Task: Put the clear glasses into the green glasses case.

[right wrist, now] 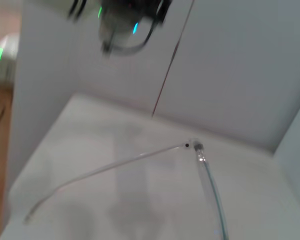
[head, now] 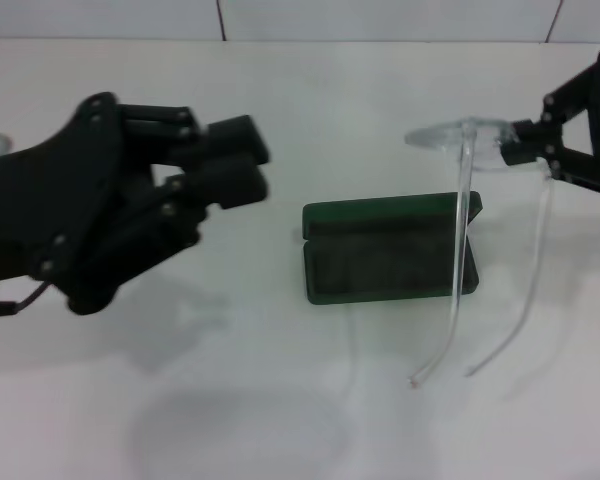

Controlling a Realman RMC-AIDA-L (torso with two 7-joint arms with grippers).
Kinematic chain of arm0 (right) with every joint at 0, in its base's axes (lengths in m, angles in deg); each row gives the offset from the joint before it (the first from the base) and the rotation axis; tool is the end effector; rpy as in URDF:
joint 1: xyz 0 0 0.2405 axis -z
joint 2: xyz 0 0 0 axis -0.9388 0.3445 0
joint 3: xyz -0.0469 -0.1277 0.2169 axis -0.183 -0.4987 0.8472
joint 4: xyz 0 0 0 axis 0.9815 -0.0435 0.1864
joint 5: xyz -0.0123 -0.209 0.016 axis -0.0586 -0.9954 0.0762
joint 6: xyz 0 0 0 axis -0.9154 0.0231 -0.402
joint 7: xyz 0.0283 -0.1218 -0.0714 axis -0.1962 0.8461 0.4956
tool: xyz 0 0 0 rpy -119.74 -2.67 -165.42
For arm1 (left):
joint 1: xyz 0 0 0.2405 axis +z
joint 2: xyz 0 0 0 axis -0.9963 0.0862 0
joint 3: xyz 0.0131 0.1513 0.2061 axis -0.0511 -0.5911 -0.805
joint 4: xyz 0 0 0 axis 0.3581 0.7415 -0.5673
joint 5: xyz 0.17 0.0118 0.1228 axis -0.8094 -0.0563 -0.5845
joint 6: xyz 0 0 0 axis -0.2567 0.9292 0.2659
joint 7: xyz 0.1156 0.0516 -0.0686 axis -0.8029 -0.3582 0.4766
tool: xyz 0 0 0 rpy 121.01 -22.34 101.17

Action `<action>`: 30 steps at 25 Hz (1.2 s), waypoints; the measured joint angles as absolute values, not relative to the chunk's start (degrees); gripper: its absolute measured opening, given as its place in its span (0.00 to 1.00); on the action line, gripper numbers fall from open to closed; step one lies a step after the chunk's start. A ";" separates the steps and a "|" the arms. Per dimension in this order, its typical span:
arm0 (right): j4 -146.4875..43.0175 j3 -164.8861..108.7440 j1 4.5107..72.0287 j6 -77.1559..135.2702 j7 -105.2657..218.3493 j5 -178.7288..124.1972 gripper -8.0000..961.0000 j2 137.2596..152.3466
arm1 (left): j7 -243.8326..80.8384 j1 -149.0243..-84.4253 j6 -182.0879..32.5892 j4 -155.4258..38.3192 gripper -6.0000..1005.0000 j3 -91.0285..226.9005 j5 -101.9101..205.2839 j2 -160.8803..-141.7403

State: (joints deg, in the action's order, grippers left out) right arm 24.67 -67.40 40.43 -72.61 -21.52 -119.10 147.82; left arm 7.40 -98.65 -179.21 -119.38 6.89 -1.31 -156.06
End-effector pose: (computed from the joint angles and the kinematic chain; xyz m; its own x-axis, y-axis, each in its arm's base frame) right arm 0.1576 0.3174 0.1088 0.9028 0.3151 -0.2926 0.2349 -0.9314 -0.2782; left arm -0.1667 0.2450 0.0650 0.4584 0.0951 0.8837 0.0352 -0.9954 0.0888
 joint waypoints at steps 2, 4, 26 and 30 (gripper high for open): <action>21.16 -67.52 40.81 -71.67 -20.39 -115.38 0.06 147.98 | 7.41 -100.21 -179.07 -118.31 0.20 6.31 -1.78 -156.05; 16.12 -68.12 40.76 -70.67 -18.89 -111.03 0.06 147.98 | 7.26 -101.45 -179.00 -117.06 0.18 6.23 -2.48 -156.05; -8.43 -80.98 31.36 -60.35 -8.53 -101.07 0.06 148.11 | -1.79 -107.75 -172.61 -105.52 0.16 3.27 -5.35 -156.12; -8.52 -81.13 31.67 -60.52 -8.13 -99.86 0.06 148.07 | -5.18 -107.61 -171.36 -103.21 0.16 3.27 -5.45 -156.06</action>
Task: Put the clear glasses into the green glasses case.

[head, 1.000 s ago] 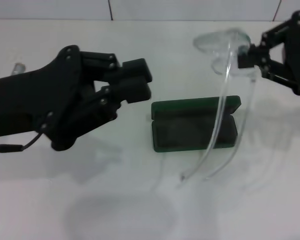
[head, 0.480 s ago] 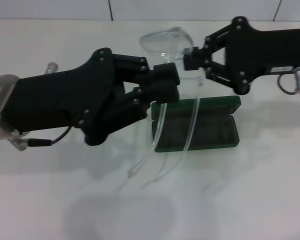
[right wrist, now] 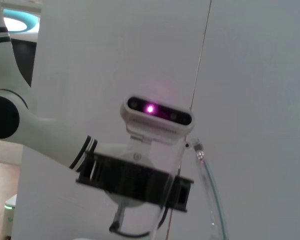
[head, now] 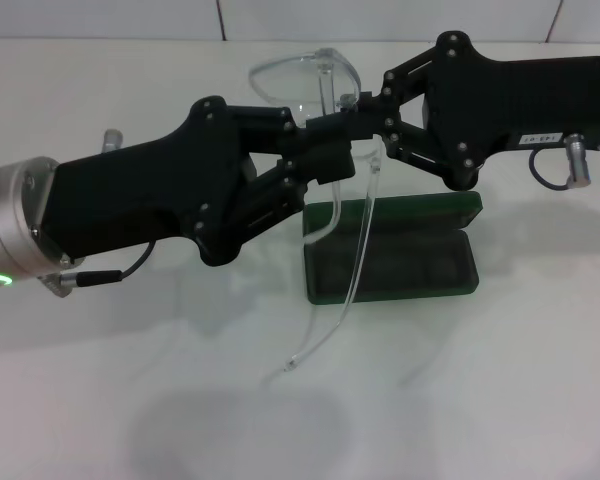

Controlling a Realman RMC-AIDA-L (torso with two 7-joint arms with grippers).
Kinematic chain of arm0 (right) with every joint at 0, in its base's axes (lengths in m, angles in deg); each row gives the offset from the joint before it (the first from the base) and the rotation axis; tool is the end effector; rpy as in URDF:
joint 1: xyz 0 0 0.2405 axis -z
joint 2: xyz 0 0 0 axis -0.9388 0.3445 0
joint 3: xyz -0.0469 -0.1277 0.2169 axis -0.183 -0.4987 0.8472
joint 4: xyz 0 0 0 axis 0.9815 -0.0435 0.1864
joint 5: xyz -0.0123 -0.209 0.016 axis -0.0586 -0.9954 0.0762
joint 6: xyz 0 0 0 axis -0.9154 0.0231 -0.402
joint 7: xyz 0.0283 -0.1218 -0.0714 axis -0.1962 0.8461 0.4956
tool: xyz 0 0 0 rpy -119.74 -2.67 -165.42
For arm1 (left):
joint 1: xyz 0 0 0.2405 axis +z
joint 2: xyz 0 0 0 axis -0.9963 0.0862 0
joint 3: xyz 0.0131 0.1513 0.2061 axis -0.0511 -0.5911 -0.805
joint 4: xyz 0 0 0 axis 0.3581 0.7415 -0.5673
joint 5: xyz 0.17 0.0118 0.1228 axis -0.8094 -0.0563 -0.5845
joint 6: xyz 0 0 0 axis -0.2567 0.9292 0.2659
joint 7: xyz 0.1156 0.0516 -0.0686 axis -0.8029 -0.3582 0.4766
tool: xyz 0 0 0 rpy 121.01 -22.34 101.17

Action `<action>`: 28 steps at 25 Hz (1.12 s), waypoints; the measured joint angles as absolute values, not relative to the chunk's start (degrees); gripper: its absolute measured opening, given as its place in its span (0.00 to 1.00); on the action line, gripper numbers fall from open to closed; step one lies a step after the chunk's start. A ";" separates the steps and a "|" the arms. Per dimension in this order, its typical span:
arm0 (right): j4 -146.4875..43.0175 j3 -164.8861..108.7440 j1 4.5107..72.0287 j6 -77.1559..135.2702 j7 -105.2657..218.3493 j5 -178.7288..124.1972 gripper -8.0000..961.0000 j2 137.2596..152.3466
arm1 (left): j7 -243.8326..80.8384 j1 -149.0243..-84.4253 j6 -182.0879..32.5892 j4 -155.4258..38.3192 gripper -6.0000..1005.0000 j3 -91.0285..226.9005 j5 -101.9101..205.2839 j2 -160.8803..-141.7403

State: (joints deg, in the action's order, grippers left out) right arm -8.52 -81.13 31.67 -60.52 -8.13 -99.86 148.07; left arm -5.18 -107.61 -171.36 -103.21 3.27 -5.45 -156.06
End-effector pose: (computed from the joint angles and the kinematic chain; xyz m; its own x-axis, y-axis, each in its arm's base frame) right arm 0.1302 0.3501 0.0255 0.7249 0.2404 -0.6456 0.1656 -0.9705 -0.1754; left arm -0.1676 0.2815 0.0143 0.5028 0.1015 0.8585 0.0896 -0.9938 0.0650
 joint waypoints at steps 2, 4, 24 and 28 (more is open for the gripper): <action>-8.57 -81.12 31.75 -60.67 -7.98 -99.48 0.06 148.08 | -6.93 -107.59 -171.18 -102.23 0.16 3.45 -5.68 -156.10; -8.84 -81.25 31.79 -60.69 -7.97 -99.08 0.06 148.08 | -8.02 -107.45 -170.84 -101.80 0.16 3.59 -5.78 -156.17; -10.18 -81.02 31.89 -60.21 -7.88 -98.94 0.06 148.11 | -12.60 -105.95 -170.83 -99.56 0.16 2.40 -3.06 -156.45; -10.65 -80.92 32.01 -60.18 -7.70 -98.94 0.06 148.11 | -12.62 -105.62 -172.24 -99.77 0.16 1.97 -2.61 -156.45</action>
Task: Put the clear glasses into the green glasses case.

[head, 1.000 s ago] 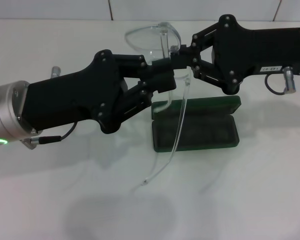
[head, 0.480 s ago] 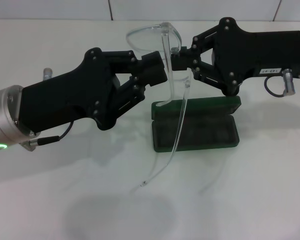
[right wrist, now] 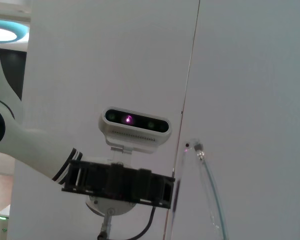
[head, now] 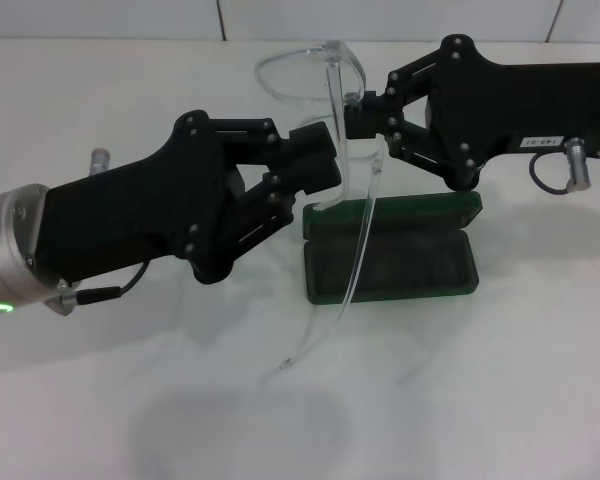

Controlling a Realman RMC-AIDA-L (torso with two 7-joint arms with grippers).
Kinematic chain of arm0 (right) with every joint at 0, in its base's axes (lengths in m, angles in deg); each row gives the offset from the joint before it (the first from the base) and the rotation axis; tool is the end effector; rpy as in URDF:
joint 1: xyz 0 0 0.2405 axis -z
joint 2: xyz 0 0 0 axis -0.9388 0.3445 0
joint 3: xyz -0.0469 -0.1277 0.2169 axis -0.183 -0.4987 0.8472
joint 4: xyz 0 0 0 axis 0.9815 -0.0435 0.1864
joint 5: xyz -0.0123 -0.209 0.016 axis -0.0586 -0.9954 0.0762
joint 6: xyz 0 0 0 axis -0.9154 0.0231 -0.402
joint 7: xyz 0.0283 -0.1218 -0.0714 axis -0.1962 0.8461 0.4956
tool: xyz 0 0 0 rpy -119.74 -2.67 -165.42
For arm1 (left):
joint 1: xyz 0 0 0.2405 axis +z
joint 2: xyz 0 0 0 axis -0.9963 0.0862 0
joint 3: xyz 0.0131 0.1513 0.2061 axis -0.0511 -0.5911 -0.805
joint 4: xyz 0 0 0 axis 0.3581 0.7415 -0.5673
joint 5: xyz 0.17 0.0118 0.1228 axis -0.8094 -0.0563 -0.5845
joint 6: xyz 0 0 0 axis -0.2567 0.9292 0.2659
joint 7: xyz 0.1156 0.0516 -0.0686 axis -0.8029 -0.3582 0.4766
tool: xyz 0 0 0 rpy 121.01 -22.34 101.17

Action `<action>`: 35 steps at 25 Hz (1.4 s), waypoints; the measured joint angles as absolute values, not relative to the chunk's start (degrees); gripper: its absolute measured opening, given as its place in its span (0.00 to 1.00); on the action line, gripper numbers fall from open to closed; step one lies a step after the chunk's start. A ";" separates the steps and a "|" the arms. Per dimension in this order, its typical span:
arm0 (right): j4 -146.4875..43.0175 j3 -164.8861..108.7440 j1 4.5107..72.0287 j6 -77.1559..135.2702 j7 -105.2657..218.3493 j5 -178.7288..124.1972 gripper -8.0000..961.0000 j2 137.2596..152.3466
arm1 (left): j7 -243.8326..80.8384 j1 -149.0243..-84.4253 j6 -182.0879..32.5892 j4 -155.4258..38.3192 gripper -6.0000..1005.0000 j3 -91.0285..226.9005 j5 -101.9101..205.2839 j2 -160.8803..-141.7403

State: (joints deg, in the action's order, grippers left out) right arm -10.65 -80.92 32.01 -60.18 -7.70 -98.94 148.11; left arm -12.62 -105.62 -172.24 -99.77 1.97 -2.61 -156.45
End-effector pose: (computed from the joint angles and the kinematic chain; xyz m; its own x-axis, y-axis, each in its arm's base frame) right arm 0.1362 0.3498 0.0230 0.7179 0.2105 -0.6635 0.1277 -0.9768 -0.1718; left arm -0.1795 0.2713 0.0088 0.4601 0.0388 0.8870 0.0923 -0.9957 -0.0043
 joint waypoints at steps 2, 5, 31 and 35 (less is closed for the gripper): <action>-10.84 -81.06 32.00 -60.18 -7.51 -98.92 0.06 148.11 | -12.66 -105.59 -172.57 -99.76 0.16 1.44 -1.91 -156.45; -12.09 -81.48 31.46 -60.18 -6.80 -98.42 0.06 148.11 | -12.75 -105.75 -172.55 -99.62 0.16 0.91 -1.52 -156.45; -15.71 -85.33 30.13 -60.67 -4.48 -95.33 0.06 148.28 | -17.17 -106.03 -171.29 -95.10 0.16 -0.36 2.23 -156.59; -15.77 -84.98 30.45 -60.10 -4.02 -95.32 0.06 148.28 | -17.07 -106.05 -172.04 -95.17 0.16 -1.15 2.26 -156.43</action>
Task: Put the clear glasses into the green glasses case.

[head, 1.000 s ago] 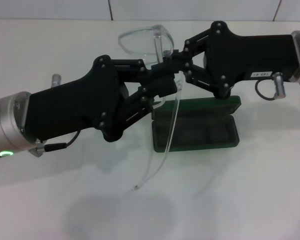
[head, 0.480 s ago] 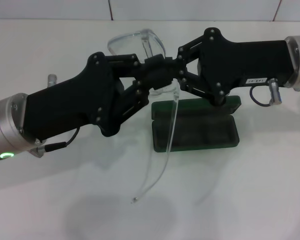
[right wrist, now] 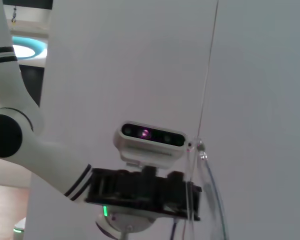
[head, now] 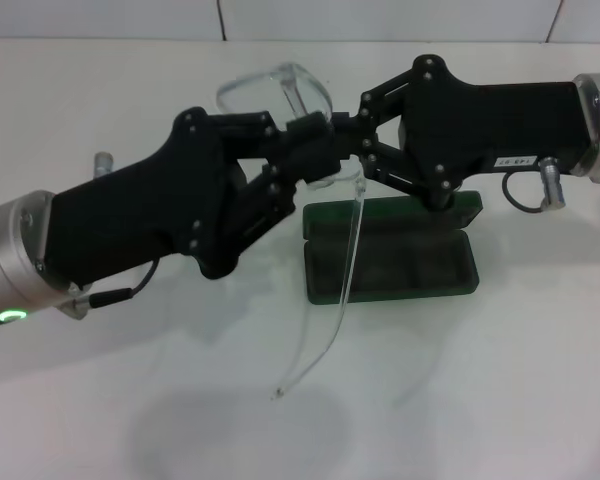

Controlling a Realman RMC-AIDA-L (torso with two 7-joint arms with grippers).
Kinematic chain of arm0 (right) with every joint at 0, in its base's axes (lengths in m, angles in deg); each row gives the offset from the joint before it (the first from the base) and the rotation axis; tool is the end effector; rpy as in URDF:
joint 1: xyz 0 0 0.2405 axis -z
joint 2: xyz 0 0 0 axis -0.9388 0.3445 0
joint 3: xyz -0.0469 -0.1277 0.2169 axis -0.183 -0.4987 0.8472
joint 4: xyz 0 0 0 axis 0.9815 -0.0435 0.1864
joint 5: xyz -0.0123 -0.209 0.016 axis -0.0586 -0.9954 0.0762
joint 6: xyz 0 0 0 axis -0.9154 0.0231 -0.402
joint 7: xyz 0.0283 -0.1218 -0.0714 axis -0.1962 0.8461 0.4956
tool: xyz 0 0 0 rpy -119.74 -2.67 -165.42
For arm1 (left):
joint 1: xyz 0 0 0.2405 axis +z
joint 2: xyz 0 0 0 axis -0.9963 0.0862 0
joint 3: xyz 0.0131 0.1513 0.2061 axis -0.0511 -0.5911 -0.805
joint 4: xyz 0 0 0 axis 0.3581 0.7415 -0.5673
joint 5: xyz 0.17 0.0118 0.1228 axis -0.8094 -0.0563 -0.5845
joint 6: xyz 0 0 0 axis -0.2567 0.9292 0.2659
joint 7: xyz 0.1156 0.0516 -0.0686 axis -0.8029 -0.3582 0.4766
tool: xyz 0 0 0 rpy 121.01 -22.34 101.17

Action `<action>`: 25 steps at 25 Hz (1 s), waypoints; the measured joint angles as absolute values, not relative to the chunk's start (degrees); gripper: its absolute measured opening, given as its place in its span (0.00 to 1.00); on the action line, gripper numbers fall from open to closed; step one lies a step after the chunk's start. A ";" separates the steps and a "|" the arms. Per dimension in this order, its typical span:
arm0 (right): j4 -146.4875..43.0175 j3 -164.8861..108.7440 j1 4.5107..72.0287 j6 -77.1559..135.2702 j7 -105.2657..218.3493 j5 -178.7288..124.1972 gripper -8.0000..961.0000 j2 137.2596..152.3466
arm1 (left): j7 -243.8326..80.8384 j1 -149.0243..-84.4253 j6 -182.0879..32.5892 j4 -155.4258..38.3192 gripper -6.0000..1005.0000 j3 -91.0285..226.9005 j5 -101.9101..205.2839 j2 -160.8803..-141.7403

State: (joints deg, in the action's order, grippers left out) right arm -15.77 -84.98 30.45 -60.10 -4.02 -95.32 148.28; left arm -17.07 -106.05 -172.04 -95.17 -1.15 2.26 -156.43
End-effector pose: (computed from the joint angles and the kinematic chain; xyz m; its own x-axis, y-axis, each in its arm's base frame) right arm 0.1314 0.3454 0.0058 0.6894 0.2022 -0.6956 0.1513 -0.9793 -0.1348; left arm -0.1818 0.2696 0.0014 0.4101 0.0254 0.9117 0.1115 -0.9935 -0.0224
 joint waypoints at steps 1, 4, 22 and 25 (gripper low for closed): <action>-15.77 -84.83 30.67 -59.90 -3.86 -95.27 0.06 148.24 | -16.97 -106.06 -172.22 -95.28 0.16 -1.48 2.26 -156.38; -15.77 -84.66 31.28 -59.32 -3.05 -94.48 0.06 148.11 | -16.72 -106.06 -174.20 -95.49 0.16 -1.98 2.28 -156.27; -12.87 -68.95 38.04 -76.09 -1.63 -82.32 0.06 147.08 | -15.19 -103.34 -175.73 -93.63 0.16 3.15 -2.44 -155.08; -12.85 -68.90 38.70 -77.99 -2.15 -78.53 0.06 146.72 | -15.19 -103.64 -175.73 -92.43 0.16 3.18 -3.02 -154.98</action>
